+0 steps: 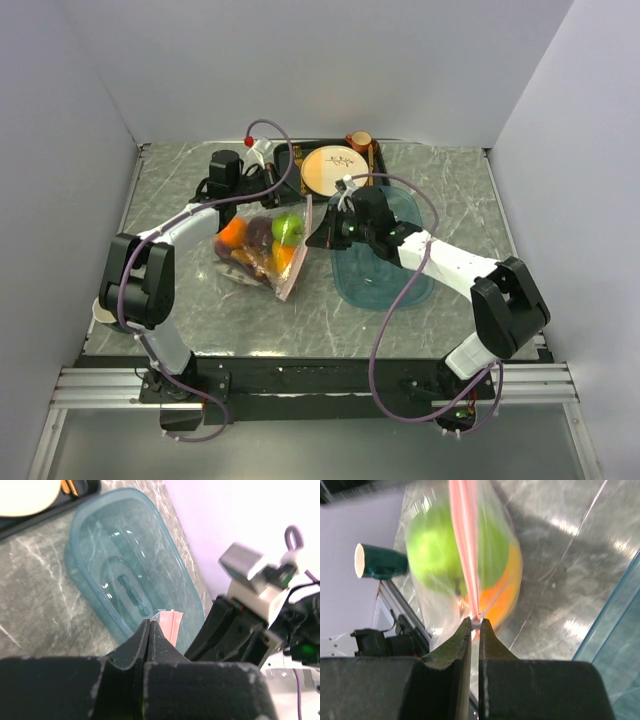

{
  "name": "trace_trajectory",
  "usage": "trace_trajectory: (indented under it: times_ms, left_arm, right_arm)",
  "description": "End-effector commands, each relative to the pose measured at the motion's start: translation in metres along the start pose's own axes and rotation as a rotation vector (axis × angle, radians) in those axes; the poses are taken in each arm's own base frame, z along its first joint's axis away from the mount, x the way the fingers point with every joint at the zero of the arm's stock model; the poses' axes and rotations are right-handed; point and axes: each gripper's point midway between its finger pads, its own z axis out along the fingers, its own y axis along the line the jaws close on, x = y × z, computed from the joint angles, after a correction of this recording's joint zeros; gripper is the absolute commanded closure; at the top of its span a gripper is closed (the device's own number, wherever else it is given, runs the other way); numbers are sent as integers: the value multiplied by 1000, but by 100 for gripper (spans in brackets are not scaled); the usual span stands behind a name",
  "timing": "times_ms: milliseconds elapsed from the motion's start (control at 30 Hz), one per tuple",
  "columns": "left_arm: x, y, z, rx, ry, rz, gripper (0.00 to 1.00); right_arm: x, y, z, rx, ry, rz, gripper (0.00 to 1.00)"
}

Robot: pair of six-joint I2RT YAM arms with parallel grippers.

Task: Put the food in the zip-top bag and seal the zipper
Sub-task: Zip the zipper food storage bag at the center of the board.

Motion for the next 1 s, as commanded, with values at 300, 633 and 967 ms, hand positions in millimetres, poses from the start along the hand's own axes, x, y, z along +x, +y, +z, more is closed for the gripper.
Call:
trace_trajectory:
  times_ms: [300, 633, 967]
  left_arm:
    - [-45, -4, -10, -41, -179, 77, 99]
    - [-41, 4, -6, -42, -170, 62, 99]
    - [-35, 9, -2, -36, -144, 49, 99]
  right_arm:
    - [63, 9, -17, -55, 153, 75, 95]
    - [87, 10, -17, -67, 189, 98, 95]
    - [120, 18, -13, -67, 257, 107, 95]
